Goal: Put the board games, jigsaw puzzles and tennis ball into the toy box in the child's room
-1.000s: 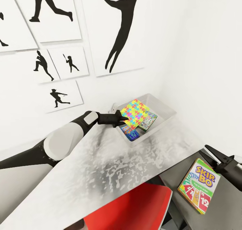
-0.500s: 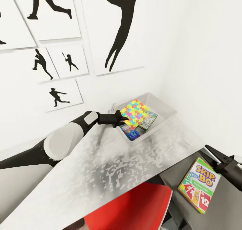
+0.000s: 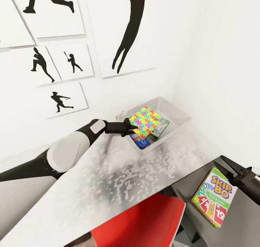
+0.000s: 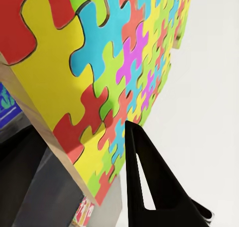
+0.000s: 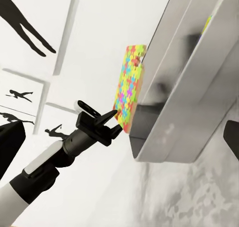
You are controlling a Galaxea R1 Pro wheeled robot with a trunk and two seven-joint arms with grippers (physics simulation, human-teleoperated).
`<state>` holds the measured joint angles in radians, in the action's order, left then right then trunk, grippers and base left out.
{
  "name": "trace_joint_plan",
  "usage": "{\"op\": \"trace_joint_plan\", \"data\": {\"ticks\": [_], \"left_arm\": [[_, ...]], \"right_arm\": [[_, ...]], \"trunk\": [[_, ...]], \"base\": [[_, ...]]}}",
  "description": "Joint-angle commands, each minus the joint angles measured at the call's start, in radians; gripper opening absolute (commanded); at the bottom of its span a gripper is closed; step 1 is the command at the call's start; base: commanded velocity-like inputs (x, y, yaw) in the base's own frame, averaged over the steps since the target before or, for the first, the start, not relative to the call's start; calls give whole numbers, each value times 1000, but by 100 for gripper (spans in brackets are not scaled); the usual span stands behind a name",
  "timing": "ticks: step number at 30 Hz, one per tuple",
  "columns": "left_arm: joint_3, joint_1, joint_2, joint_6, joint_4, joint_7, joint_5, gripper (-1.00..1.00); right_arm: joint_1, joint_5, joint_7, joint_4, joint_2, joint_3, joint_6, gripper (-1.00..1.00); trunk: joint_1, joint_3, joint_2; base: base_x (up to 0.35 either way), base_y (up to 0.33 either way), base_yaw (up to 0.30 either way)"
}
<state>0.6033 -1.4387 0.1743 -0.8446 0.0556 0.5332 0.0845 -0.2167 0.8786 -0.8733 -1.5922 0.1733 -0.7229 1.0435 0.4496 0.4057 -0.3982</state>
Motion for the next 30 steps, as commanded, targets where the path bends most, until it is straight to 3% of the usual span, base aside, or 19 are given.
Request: {"op": "trace_joint_plan", "data": {"ticks": [1, 8, 30], "left_arm": [[-5, 0, 0, 2, 2, 0, 9, -100], [-7, 0, 0, 74, -5, 5, 9, -100], [-21, 0, 0, 82, -7, 10, 8, -100]], "right_arm": [[-1, -5, -6, 0, 0, -1, 4, 100], [-1, -6, -6, 0, 0, -1, 4, 100], [0, -6, -6, 0, 0, -1, 4, 100]], "trunk": [[0, 3, -2], [0, 11, -2], [0, 12, -2]], "base": [[0, 0, 0], [8, -6, 0], [27, -49, 0]]}}
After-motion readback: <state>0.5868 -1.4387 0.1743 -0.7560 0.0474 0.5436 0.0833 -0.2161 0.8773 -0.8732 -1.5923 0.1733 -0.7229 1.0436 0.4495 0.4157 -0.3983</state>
